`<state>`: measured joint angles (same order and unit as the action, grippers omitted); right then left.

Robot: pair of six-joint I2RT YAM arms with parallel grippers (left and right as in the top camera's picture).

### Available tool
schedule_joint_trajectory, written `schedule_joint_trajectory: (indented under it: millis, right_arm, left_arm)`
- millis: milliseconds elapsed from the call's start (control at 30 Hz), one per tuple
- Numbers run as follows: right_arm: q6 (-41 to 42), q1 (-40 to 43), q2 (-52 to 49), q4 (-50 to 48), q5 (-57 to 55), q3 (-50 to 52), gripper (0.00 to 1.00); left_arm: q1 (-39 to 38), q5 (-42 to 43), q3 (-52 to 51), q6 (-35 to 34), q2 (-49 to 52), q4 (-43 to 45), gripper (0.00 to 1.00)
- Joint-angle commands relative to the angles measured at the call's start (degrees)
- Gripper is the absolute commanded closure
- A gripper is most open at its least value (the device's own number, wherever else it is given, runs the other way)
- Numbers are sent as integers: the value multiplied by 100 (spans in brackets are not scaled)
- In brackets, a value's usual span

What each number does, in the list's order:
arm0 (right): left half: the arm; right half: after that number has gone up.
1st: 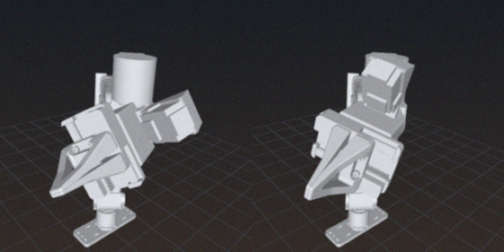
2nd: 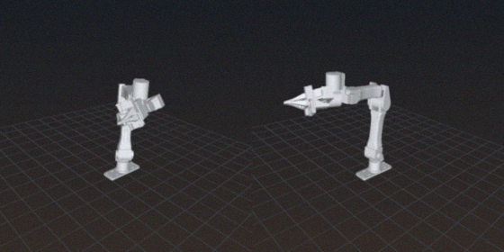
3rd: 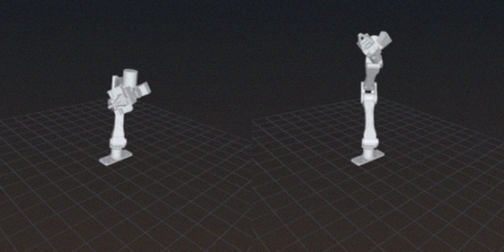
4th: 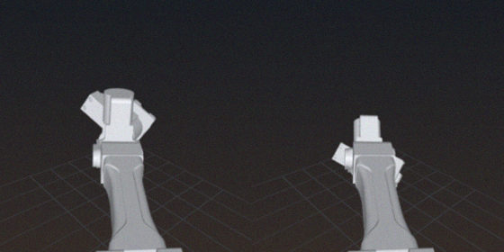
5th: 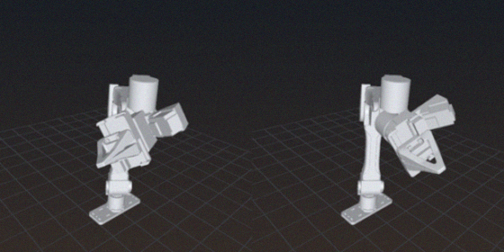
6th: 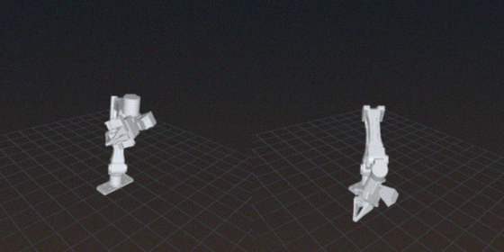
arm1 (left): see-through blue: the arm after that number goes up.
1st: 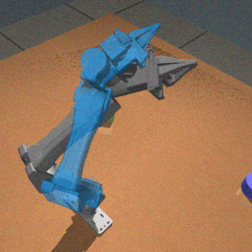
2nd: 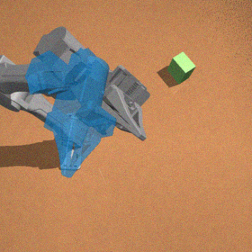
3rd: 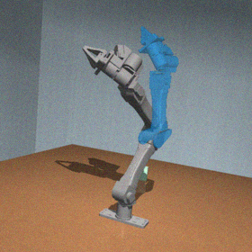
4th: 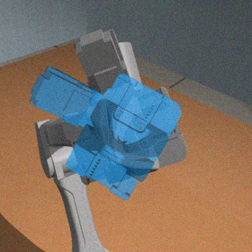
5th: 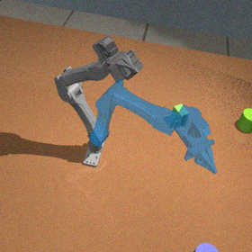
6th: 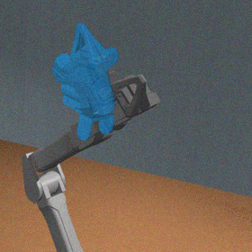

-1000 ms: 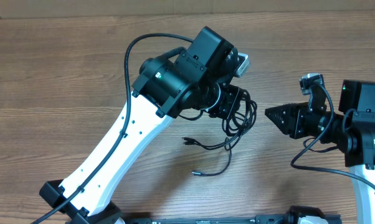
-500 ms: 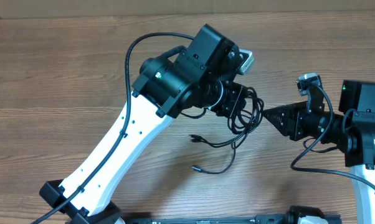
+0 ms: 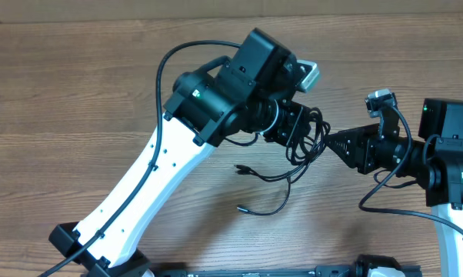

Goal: Untangle cables

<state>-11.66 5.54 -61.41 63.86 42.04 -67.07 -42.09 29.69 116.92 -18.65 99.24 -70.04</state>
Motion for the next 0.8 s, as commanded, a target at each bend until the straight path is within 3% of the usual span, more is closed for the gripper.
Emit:
schedule_joint_trajectory:
  millis: [0,300,500,667,767]
  right_arm:
    - [-39,4,15,-105,94,-46,63]
    - [-46,4,15,-144,168,-46,64]
    - [-1497,4,15,120,1174,-46,66]
    - [-1587,4,15,116,1213,-46,89]
    - [-1589,4,15,116,1333,-46,93]
  left_arm:
    - [-262,317,55,245,-109,61,96]
    - [-332,-297,55,361,-109,-52,96]
    - [-317,-627,55,463,-109,-199,96]
    - [-321,-348,55,796,-109,-234,96]
    - [-321,-308,55,798,-109,-212,96]
